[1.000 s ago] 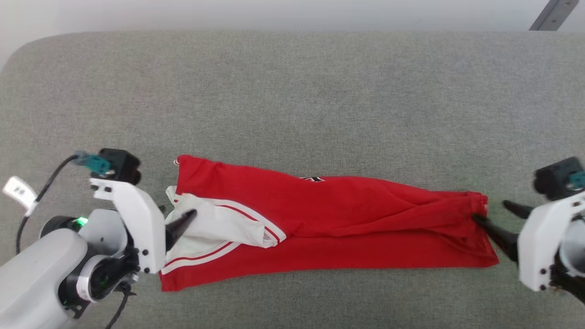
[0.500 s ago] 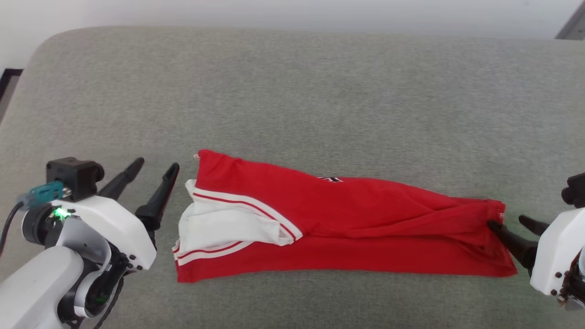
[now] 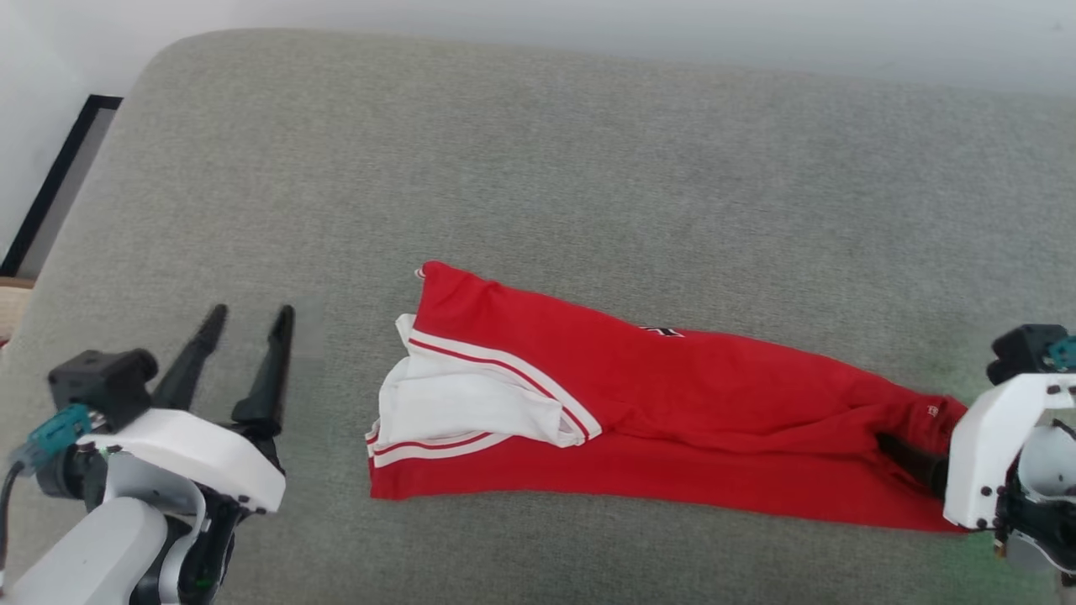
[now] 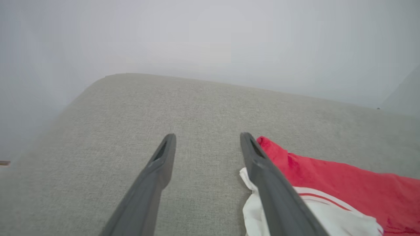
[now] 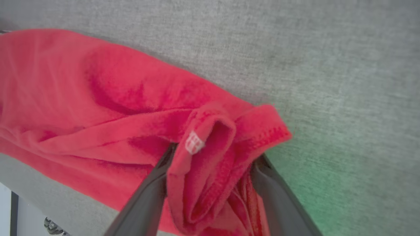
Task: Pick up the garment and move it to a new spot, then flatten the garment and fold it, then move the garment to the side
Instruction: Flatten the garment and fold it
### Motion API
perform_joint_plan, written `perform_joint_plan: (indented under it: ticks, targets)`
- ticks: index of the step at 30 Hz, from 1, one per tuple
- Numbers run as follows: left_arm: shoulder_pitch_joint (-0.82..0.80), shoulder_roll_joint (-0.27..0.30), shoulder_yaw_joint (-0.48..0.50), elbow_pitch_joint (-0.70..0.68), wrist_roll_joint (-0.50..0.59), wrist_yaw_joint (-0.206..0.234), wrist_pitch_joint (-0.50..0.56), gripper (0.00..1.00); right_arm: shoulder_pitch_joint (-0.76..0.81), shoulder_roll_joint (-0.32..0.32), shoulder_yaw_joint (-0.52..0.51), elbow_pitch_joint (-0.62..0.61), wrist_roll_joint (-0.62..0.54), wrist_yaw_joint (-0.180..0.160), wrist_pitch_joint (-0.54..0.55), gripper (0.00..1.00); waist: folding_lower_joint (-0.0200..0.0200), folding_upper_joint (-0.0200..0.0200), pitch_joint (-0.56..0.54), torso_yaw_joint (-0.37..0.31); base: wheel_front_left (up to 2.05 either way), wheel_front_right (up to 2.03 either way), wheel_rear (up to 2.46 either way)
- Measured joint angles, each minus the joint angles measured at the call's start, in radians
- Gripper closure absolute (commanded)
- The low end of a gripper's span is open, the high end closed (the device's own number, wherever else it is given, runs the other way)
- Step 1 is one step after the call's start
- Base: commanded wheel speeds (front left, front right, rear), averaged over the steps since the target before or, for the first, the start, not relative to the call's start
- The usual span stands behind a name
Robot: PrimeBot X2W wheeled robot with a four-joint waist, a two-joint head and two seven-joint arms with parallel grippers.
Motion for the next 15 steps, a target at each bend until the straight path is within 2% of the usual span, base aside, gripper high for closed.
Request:
perform_joint_plan:
  ticks: [2, 7, 11, 12, 15]
  targets:
    - [0.025, -0.029, 0.057, -0.001, 0.034, -0.003, -0.001, 0.0, -0.018, -0.013, 0.035, 0.027, 0.023, 0.0, -0.001, 1.0, 0.0, 0.0, -0.001, 0.009, 0.0, 0.0, 0.0]
    - [0.111, -0.12, 0.202, -0.004, 0.128, -0.041, -0.001, 0.0, -0.048, -0.023, 0.086, 0.058, 0.132, 0.0, -0.014, 1.0, 0.0, 0.0, -0.006, 0.028, 0.0, 0.0, 0.0]
    - [0.175, -0.195, 0.317, 0.005, 0.208, -0.094, -0.001, 0.0, -0.053, -0.048, 0.099, 0.055, 0.171, 0.0, -0.022, 1.0, 0.0, 0.0, -0.014, 0.03, 0.0, 0.0, 0.0]
    - [0.21, -0.234, 0.368, 0.009, 0.247, -0.124, -0.001, 0.0, -0.053, -0.064, 0.1, 0.046, 0.177, 0.0, -0.028, 1.0, 0.0, 0.0, -0.019, 0.027, 0.0, 0.0, 0.0]
    - [0.262, -0.292, 0.442, 0.015, 0.301, -0.168, -0.001, 0.0, -0.052, -0.085, 0.083, 0.033, 0.195, 0.0, -0.038, 1.0, 0.0, 0.0, -0.026, 0.017, 0.0, 0.0, 0.0]
